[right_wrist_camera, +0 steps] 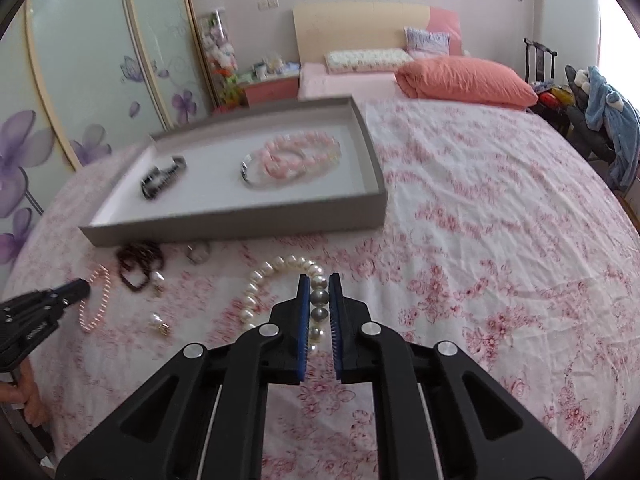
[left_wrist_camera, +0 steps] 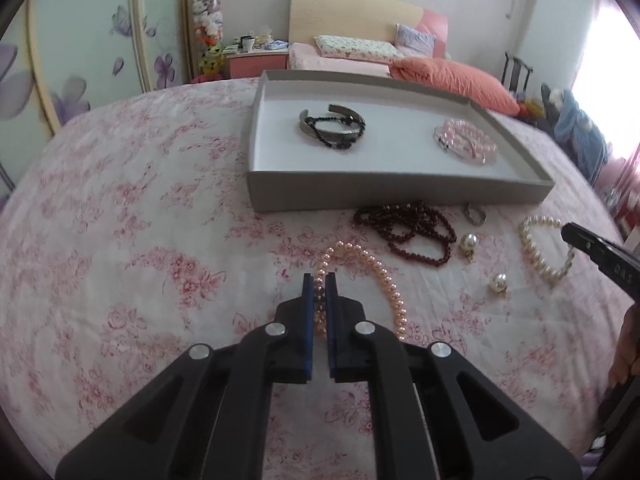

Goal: Organize jewelry
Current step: 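Lift white pearl bracelet with right tool while left tool carries pink pearl strand to tray, then open both tools to drop the pearl bracelets into the gray tray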

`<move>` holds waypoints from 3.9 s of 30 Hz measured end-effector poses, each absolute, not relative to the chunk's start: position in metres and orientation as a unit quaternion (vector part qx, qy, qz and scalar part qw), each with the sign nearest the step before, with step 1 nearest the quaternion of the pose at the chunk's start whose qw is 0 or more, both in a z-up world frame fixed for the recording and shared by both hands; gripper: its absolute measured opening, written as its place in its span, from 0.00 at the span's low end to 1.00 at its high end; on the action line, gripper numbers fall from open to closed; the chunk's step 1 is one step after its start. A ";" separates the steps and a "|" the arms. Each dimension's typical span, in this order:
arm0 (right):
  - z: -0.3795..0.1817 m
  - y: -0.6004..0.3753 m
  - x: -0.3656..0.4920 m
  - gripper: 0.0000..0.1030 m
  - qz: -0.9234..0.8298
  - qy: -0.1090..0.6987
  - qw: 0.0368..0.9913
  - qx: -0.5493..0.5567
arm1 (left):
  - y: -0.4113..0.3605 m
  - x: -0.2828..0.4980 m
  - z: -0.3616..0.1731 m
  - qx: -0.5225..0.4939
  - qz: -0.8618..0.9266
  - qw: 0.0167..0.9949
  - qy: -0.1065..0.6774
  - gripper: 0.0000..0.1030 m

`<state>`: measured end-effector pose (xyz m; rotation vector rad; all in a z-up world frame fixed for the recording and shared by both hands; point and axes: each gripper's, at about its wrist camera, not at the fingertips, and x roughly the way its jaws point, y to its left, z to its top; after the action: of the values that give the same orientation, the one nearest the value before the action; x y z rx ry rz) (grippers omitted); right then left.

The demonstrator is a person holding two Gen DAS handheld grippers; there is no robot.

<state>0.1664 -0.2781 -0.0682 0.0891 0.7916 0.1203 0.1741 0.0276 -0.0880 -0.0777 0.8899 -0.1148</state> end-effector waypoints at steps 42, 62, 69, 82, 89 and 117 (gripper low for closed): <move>0.008 -0.247 0.108 0.10 0.127 0.188 0.972 0.069 | 0.004 0.110 0.010 -0.055 -0.073 0.967 0.238 0.06; 0.033 -0.236 0.136 0.10 0.127 0.135 0.981 0.062 | -0.012 0.144 0.040 -0.031 -0.037 0.980 0.195 0.06; 0.032 -0.235 0.164 0.10 0.121 0.141 0.980 0.065 | -0.008 0.178 0.039 -0.041 -0.037 0.977 0.205 0.06; 0.006 -0.223 0.233 0.10 0.119 0.184 0.973 0.066 | -0.009 0.249 0.009 -0.046 -0.036 0.968 0.243 0.06; -0.010 -0.225 0.265 0.11 0.125 0.220 0.963 0.092 | -0.015 0.284 -0.007 -0.044 -0.044 0.962 0.267 0.07; -0.020 -0.237 0.199 0.38 0.131 0.258 0.955 0.068 | 0.020 0.224 0.004 -0.051 -0.011 0.963 0.266 0.29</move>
<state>0.1991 -0.2370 -0.0198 0.1389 0.5239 0.2657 0.2237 0.0201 0.0041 -0.1031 0.5392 -0.0221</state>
